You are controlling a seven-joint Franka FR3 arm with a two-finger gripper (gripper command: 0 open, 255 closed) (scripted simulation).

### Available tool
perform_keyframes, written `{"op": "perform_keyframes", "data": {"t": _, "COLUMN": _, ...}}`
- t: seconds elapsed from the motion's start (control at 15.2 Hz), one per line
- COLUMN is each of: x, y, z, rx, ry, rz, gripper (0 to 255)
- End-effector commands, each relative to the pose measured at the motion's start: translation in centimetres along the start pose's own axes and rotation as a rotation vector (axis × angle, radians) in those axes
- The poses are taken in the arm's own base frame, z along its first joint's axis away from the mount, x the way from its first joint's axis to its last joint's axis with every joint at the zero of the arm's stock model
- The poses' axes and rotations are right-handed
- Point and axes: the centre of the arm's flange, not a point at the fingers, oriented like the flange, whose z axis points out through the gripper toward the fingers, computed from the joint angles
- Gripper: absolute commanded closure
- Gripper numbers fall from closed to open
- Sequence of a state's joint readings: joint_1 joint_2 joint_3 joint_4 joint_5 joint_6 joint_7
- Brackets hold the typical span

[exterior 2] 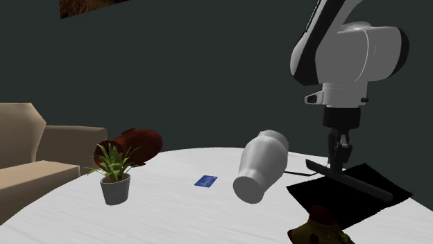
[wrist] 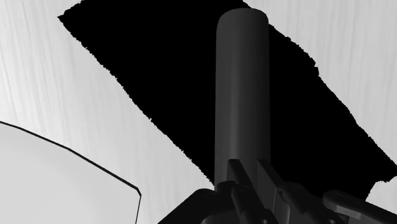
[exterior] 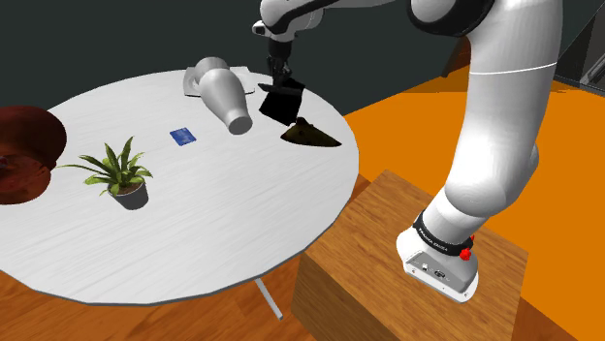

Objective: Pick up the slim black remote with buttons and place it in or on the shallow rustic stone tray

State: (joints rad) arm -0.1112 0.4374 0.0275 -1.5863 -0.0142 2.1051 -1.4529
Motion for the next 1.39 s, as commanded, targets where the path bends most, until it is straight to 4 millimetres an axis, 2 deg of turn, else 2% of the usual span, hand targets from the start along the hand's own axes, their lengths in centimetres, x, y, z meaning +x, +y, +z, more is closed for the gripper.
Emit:
{"op": "perform_keyframes", "data": {"t": 0.0, "x": 0.0, "y": -0.1, "z": 1.0, "rx": 0.0, "ry": 0.0, "rz": -0.001, "gripper": 255}}
{"op": "perform_keyframes", "data": {"t": 0.13, "x": 0.0, "y": -0.2, "z": 2.3, "rx": 0.0, "ry": 0.0, "rz": -0.001, "gripper": 255}}
{"op": "perform_keyframes", "data": {"t": 0.66, "x": 0.0, "y": -0.2, "z": 2.3, "rx": 0.0, "ry": 0.0, "rz": -0.001, "gripper": 255}}
{"op": "perform_keyframes", "data": {"t": 0.73, "x": 0.0, "y": -0.3, "z": 2.3, "rx": 0.0, "ry": 0.0, "rz": -0.001, "gripper": 0}}
{"op": "perform_keyframes", "data": {"t": 1.06, "x": 0.0, "y": -0.2, "z": 2.3, "rx": 0.0, "ry": 0.0, "rz": -0.001, "gripper": 0}}
{"op": "perform_keyframes", "data": {"t": 1.32, "x": 0.0, "y": -0.2, "z": -2.7, "rx": 0.0, "ry": 0.0, "rz": -0.001, "gripper": 0}}
